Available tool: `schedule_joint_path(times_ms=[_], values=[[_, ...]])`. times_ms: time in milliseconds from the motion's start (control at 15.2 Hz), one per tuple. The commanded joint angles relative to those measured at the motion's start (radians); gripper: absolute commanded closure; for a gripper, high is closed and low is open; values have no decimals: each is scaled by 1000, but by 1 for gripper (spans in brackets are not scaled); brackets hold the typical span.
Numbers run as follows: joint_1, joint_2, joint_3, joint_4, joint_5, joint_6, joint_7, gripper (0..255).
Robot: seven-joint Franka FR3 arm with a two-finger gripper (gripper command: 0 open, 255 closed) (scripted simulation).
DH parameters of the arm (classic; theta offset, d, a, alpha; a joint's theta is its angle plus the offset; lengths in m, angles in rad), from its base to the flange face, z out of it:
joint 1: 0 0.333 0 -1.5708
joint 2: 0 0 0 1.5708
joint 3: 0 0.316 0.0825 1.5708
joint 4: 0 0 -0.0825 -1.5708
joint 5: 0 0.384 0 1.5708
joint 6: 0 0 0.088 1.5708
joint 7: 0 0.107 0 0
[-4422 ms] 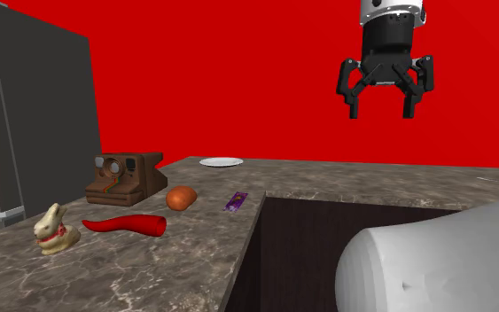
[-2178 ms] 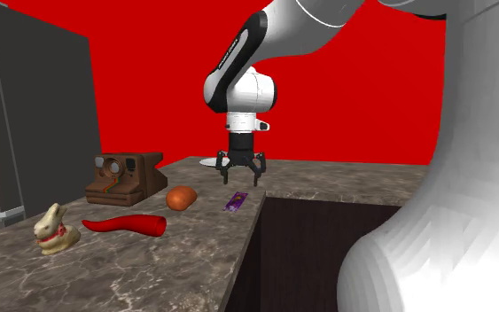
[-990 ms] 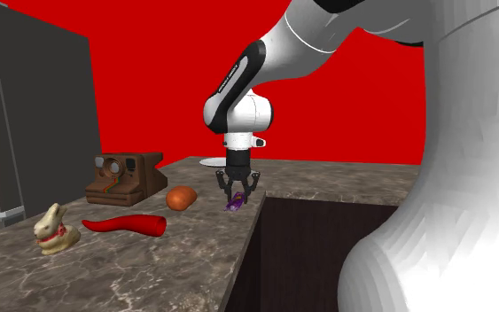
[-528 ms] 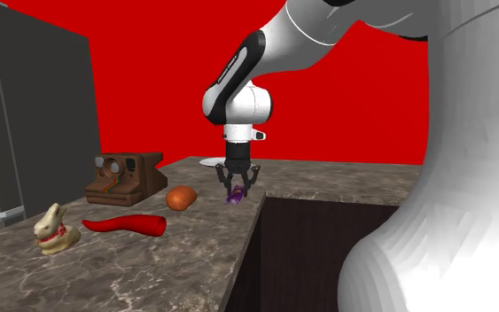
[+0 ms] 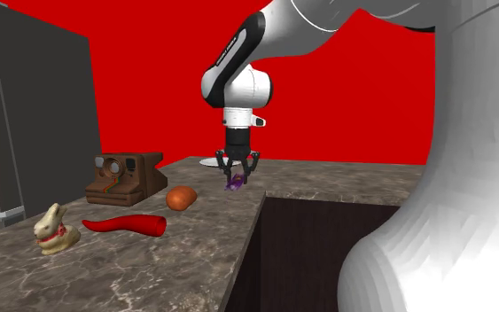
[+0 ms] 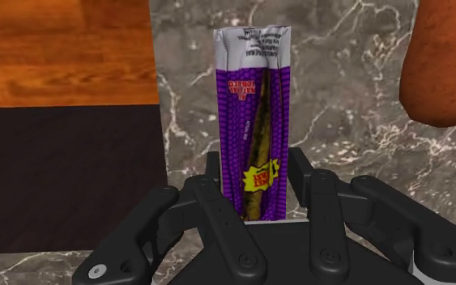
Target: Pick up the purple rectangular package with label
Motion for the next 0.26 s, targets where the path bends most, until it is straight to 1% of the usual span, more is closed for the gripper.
schedule_joint_path(times_ms=[0,198], values=[[-2,-9,1,16,6,-24,-5,255],[-2,-14,2,26,9,-38,-6,255]])
